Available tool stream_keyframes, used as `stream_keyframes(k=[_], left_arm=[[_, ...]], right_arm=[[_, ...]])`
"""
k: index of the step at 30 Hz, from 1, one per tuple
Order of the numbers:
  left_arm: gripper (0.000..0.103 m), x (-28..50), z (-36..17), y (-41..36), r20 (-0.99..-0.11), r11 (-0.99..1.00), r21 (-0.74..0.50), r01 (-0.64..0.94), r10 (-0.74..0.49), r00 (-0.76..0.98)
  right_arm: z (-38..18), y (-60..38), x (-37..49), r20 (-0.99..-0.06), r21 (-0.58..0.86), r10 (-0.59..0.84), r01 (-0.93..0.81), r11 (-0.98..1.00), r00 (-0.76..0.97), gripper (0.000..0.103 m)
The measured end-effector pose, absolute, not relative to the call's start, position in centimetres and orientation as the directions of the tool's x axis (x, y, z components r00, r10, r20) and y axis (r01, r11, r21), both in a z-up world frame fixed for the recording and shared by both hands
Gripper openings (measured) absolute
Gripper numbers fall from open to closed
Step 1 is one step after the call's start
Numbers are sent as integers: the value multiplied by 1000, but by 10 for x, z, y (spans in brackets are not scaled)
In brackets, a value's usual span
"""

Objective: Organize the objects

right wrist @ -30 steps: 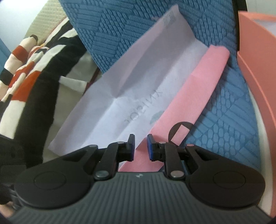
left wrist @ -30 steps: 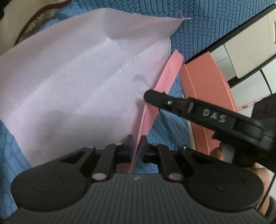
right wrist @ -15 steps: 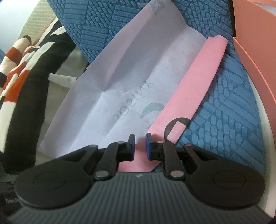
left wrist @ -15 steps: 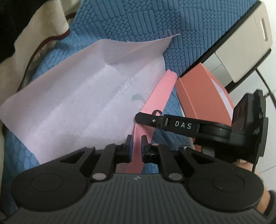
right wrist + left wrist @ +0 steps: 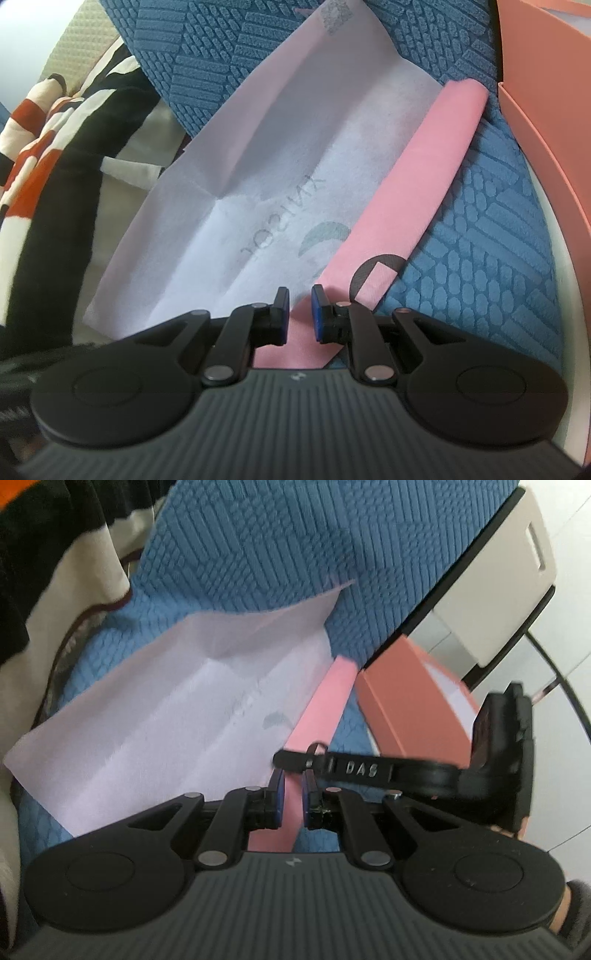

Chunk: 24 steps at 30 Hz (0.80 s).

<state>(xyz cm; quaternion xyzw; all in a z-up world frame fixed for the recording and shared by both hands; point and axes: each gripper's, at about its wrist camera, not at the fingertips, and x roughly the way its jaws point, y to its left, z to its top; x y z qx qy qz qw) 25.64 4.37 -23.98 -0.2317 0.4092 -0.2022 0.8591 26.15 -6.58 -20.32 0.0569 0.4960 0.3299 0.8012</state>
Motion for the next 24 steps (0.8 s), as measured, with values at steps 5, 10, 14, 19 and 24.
stream_keyframes(k=[5,10,14,19,24], left_arm=[[10,258,-243,31,-632,816,-549,180,-547,549],[9,268,-269,15,-761,875,-466,128,-470,446],[9,267,-269,11,-769,888,-438,139,-450,455],[9,268,-270,15,-765,882,-457,115,-456,454],[9,267,-267,16,-764,881,-462,105,-455,458]], right_arm=[[-204,-67,262,-754,426,589,-466,775,290,14],[-202,-69,262,-750,420,583,-457,784,312,17],[-195,-79,269,-738,385,549,-424,820,392,39],[-193,-92,279,-738,340,480,-353,871,473,48],[-203,-96,284,-745,435,533,-315,844,401,48]])
